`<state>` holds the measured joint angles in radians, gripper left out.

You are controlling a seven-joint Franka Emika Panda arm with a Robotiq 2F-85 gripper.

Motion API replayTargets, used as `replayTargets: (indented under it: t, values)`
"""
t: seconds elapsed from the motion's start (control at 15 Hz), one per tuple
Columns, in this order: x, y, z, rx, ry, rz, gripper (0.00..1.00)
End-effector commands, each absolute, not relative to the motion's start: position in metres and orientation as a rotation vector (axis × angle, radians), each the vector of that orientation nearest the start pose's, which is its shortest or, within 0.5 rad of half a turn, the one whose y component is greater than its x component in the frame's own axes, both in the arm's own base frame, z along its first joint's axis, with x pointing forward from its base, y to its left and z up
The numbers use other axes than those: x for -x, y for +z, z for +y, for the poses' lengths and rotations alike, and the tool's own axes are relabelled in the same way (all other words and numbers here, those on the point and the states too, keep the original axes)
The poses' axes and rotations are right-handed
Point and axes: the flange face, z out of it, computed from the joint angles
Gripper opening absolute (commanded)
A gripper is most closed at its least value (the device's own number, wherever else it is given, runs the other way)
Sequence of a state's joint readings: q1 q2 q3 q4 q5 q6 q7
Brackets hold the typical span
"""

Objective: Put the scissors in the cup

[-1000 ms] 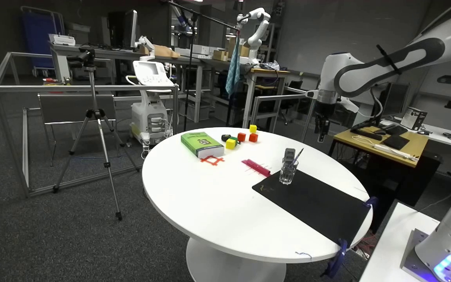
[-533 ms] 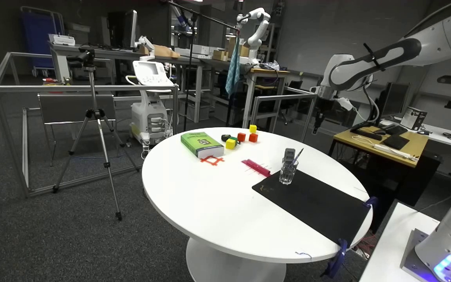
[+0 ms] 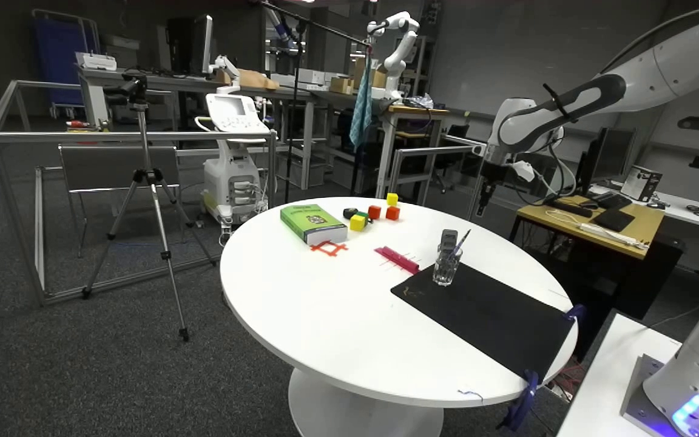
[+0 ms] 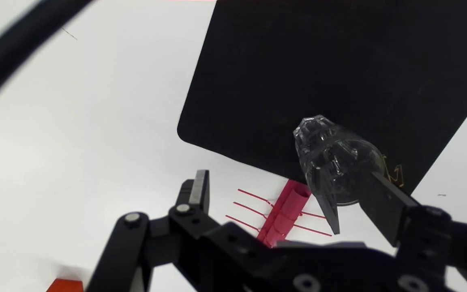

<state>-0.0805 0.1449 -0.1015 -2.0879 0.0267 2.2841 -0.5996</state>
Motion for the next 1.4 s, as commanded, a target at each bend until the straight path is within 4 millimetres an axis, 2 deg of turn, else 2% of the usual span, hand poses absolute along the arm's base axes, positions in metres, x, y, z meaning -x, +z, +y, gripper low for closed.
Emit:
replayTargets:
  t: [0.0,0.27,0.6,1.0,1.33]
  values:
    - [-0.559,0.353,-0.091,3.124,-0.143,-0.653,1.00]
    - [-0.564,0.346,-0.091,3.150,-0.270,-0.638,1.00]
    - [-0.574,0.349,-0.109,3.168,-0.353,-0.582,1.00]
    - [-0.588,0.344,-0.133,3.153,-0.320,-0.613,1.00]
    - [-0.601,0.323,-0.130,3.131,-0.273,-0.629,1.00]
